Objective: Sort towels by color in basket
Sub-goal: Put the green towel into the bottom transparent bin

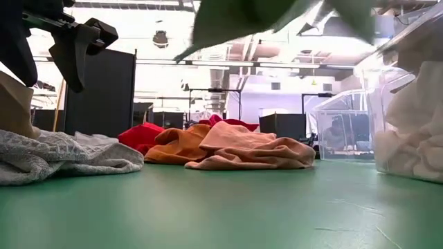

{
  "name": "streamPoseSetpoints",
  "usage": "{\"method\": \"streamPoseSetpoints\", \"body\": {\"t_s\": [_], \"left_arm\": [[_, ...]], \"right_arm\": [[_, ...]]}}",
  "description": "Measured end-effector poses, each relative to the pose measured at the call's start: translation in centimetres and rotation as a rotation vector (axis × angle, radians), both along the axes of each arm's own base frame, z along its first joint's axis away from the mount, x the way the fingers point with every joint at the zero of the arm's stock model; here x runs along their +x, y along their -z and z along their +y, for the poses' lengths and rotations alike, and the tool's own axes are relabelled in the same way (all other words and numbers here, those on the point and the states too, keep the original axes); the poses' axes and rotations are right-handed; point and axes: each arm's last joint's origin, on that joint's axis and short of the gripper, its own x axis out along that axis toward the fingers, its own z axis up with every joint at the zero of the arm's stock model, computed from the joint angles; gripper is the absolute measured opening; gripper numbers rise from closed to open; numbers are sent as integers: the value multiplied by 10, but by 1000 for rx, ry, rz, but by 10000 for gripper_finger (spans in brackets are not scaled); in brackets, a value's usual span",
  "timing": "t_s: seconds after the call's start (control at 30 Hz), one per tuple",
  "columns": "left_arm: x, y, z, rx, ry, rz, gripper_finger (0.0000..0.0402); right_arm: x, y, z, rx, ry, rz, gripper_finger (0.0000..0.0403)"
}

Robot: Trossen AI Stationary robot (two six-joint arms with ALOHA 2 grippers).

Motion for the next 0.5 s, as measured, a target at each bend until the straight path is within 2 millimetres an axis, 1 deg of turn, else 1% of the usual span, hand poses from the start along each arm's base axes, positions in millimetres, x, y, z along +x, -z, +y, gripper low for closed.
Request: {"method": "streamPoseSetpoints", "body": {"t_s": [0.23,0.4,0.5], "left_arm": [[0,0,0,-2,-2,-2,193],[0,0,0,-5,-2,-6,193],[0,0,0,-5,-2,-6,193]], "right_arm": [[-59,-20,1,127,88,79,46],[-94,-22,2,206,206,166,47],[-111,-21,1,247,295,238,48]]}}
